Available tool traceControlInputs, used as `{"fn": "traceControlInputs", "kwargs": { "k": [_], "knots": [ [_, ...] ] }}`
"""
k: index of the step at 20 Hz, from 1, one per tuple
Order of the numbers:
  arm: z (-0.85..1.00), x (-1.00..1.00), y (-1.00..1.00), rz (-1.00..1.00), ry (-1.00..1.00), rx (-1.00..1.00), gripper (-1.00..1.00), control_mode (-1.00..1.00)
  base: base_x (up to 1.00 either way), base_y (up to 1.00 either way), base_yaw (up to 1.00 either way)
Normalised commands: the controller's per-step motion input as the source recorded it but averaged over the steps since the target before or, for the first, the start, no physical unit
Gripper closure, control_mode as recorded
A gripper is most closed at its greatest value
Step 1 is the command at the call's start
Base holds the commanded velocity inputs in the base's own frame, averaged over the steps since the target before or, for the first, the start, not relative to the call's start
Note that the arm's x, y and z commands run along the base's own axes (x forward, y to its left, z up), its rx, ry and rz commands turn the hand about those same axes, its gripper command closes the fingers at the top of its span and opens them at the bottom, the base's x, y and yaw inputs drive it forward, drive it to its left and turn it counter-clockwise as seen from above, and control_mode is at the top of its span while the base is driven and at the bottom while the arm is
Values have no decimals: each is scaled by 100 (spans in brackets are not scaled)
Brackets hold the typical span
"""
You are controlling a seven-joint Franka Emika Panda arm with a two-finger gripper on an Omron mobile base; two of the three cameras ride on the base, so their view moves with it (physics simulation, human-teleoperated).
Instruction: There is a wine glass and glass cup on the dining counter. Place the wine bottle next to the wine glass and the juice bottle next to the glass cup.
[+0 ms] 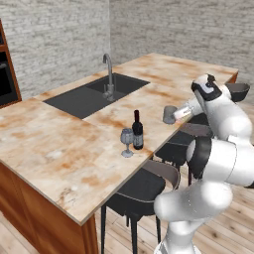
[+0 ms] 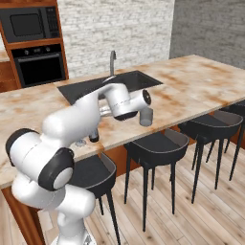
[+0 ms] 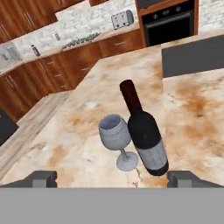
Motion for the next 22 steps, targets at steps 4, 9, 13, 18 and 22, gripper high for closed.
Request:
{"fn": "traceControlInputs", "kwargs": {
  "k": [4, 9, 13, 18, 22],
  "knots": [
    [17, -39, 1, -24, 13, -23, -100, -100, 0, 0, 0],
    [7, -46, 3, -24, 10, -21, -100, -100, 0, 0, 0],
    [-1, -55, 9, -27, 1, -25, -100, -100, 0, 0, 0],
    [-4, -59, 7, -28, 0, -19, -100, -100, 0, 0, 0],
    [-10, -55, 10, -28, -7, -9, -100, -100, 0, 0, 0]
  ]
}}
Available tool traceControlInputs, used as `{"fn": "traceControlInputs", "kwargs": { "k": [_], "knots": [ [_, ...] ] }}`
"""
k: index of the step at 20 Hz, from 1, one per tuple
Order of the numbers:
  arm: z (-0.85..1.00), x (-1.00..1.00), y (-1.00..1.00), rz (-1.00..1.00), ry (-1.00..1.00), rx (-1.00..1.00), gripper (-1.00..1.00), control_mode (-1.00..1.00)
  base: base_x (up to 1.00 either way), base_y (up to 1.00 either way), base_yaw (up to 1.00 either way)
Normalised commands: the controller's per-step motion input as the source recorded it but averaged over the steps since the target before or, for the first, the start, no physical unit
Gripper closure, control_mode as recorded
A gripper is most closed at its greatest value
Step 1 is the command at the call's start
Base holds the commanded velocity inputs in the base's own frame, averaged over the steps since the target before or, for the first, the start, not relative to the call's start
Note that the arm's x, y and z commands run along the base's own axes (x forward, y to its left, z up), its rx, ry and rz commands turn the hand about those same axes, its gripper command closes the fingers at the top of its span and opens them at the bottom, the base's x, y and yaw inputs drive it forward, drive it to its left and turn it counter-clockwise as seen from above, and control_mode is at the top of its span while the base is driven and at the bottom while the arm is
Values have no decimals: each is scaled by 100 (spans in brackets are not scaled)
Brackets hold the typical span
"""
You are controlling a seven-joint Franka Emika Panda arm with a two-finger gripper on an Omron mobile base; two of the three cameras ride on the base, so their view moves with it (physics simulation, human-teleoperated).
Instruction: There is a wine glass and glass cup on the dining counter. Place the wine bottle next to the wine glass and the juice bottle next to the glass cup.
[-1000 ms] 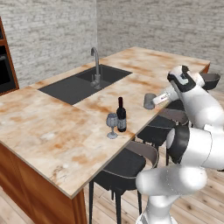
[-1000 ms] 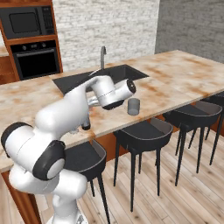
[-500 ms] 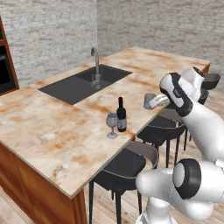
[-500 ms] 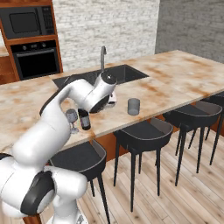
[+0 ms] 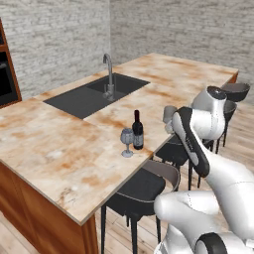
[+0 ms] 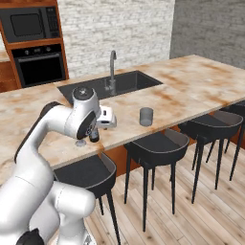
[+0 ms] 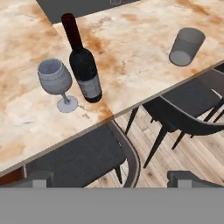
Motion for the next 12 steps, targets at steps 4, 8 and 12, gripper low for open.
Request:
{"fn": "traceControlInputs", "kwargs": {
  "k": [4, 8, 12],
  "knots": [
    [-3, -29, 2, -26, -9, -1, -100, -100, 0, 0, 0],
    [1, -33, 0, -21, -19, 0, -100, -100, 0, 0, 0],
    [4, -38, 0, -17, -21, 0, -100, -100, 0, 0, 0]
  ]
}}
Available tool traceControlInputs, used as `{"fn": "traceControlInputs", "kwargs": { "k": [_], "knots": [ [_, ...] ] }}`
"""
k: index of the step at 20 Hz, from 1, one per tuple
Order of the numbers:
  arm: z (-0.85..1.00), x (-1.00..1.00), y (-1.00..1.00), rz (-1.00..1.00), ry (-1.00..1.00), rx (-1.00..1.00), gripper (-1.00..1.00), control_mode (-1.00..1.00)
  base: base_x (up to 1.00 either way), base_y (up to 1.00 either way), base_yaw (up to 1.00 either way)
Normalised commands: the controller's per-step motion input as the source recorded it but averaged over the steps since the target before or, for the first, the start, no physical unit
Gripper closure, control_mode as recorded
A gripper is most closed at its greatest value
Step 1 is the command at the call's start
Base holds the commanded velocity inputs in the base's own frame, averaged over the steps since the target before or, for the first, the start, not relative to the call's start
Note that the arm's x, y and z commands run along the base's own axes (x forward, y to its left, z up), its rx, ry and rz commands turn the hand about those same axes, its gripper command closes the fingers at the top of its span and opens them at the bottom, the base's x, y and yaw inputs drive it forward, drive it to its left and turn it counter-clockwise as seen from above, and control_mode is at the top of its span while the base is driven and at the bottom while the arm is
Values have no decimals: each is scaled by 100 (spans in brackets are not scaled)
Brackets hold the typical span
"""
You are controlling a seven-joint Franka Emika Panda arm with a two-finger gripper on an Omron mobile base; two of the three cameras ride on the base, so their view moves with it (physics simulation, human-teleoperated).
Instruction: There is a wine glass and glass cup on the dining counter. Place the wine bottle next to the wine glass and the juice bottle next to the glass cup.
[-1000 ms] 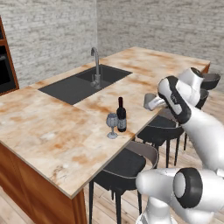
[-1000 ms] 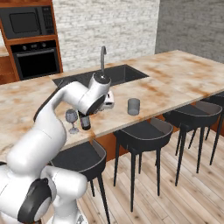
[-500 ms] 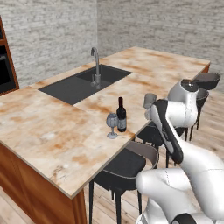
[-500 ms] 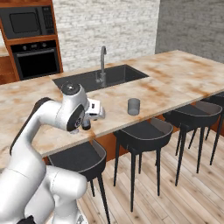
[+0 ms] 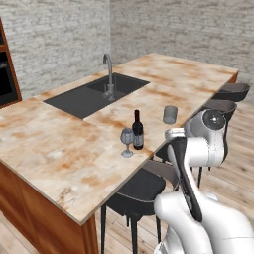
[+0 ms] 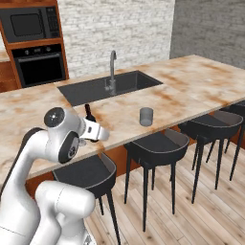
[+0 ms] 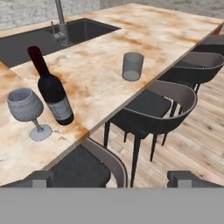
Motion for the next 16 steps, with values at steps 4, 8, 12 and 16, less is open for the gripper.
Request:
{"fn": "traceControlInputs", "kwargs": {
  "k": [4, 8, 12, 16],
  "knots": [
    [0, -15, 0, -17, -14, 0, -100, -100, 0, 0, 0],
    [0, -1, 0, -5, -1, 0, -100, -100, 0, 0, 0],
    [0, 0, 0, 0, 0, 0, -100, -100, 0, 0, 0],
    [0, 0, 0, 0, 0, 0, -100, -100, 0, 0, 0]
  ]
}}
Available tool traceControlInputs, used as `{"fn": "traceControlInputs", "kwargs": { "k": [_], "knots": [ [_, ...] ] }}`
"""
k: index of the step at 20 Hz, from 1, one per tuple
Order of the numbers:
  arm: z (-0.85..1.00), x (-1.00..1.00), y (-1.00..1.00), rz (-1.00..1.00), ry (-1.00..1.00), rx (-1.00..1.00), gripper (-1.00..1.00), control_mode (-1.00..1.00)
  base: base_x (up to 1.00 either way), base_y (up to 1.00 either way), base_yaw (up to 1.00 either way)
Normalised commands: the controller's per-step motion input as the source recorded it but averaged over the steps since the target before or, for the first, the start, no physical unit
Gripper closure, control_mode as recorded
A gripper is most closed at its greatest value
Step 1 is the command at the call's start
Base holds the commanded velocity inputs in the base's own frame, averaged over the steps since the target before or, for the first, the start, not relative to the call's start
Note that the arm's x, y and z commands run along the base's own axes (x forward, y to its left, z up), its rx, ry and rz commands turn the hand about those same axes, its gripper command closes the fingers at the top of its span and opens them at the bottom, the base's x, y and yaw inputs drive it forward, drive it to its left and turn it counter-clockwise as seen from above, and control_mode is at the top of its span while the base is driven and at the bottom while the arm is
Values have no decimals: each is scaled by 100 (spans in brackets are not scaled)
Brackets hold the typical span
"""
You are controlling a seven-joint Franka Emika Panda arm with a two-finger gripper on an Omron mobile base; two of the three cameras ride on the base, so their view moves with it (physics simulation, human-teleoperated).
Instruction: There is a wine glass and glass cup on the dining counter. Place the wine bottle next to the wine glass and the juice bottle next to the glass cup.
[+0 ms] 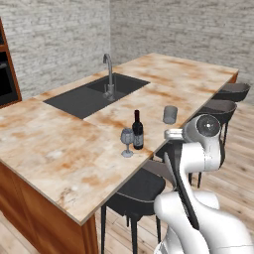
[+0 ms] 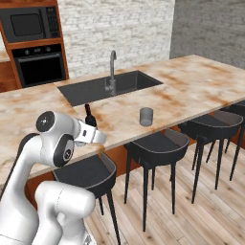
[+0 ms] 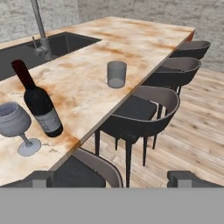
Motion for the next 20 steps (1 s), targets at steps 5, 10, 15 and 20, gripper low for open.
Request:
{"fn": "traceControlInputs", "kwargs": {
  "k": [5, 10, 15, 20],
  "knots": [
    [0, 0, 0, 0, 0, 0, -100, -100, 0, 0, 0],
    [0, 0, 0, 0, 0, 0, -100, 100, 0, 0, 0],
    [0, 0, 0, 0, 0, 0, -100, 100, -26, 2, 0],
    [0, 0, 0, 0, 0, 0, -100, 100, -53, 6, 0]
  ]
}}
